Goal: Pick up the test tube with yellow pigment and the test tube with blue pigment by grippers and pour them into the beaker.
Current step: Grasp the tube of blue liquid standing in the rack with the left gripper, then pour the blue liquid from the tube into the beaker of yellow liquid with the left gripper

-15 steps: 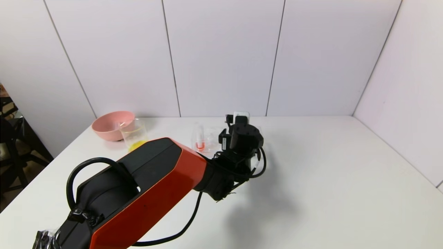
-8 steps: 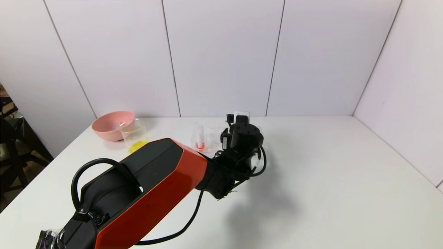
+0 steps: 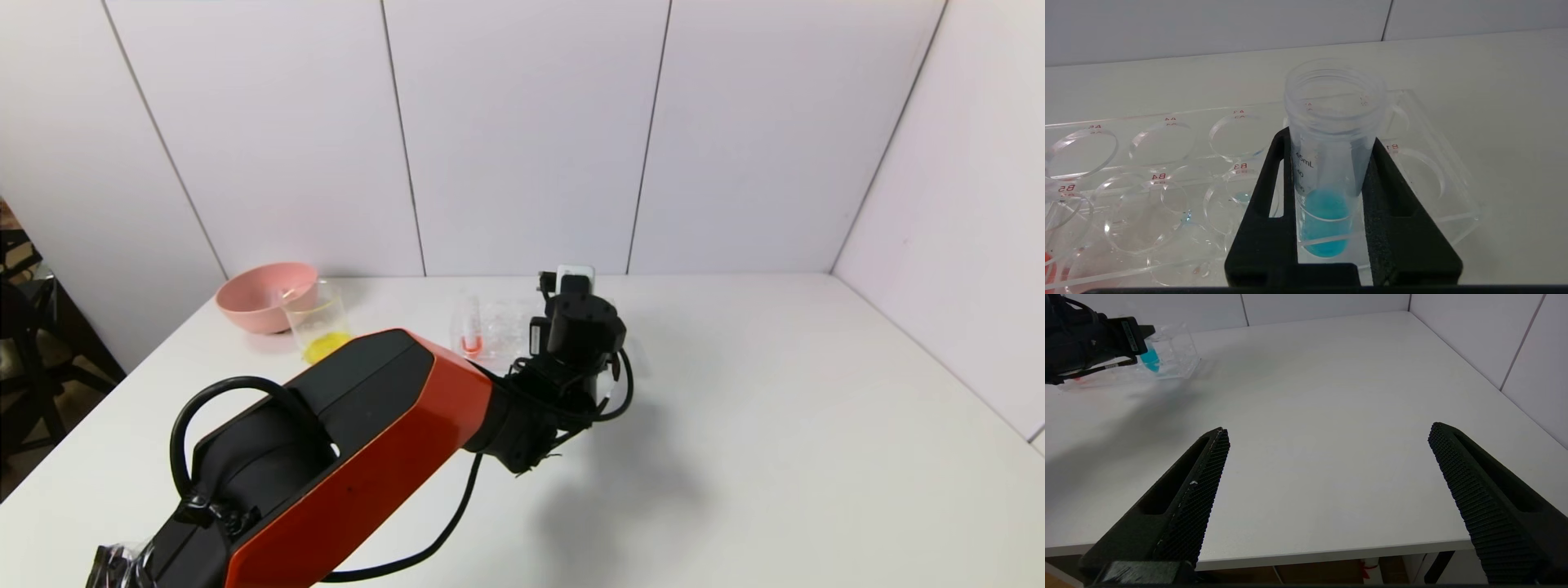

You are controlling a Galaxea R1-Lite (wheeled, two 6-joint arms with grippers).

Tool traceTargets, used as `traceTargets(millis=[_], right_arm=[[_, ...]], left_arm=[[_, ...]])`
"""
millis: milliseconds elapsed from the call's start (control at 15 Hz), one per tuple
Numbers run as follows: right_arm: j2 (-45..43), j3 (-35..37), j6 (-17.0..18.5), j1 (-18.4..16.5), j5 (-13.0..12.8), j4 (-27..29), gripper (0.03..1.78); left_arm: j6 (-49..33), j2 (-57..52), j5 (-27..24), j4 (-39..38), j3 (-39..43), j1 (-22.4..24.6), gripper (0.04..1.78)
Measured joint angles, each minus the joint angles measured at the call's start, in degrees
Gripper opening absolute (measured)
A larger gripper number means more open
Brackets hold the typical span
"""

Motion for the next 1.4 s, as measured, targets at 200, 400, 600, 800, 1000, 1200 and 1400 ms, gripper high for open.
traceTargets(millis=[200, 400, 600, 800, 1000, 1200, 1400], right_arm=[[0.0, 0.0, 0.0, 0.0, 0.0, 0.0, 1.77], [0.0, 0.0, 0.0, 0.0, 0.0, 0.0, 1.77], [0.0, 0.0, 0.0, 0.0, 0.0, 0.0, 1.77], [0.0, 0.0, 0.0, 0.0, 0.0, 0.0, 1.77], [0.0, 0.0, 0.0, 0.0, 0.0, 0.0, 1.77], [0.0, 0.0, 0.0, 0.0, 0.0, 0.0, 1.77], [0.0, 0.0, 0.0, 0.0, 0.0, 0.0, 1.77]], left_arm=[[0.1, -0.1, 0.2, 0.0, 0.1, 0.0, 0.46], [0.3, -0.3, 0.2, 0.1, 0.1, -0.1, 0.46], [0.5, -0.6, 0.4, 0.0, 0.0, -0.1, 0.46], [0.9, -1.2, 0.5, 0.1, 0.0, -0.3, 0.46], [1.8, -2.5, 0.5, 0.5, 0.2, -0.5, 0.46], [2.2, -4.1, 0.5, 0.6, 0.4, -0.9, 0.46], [3.7, -5.4, 0.5, 0.3, 0.2, -1.2, 0.46]])
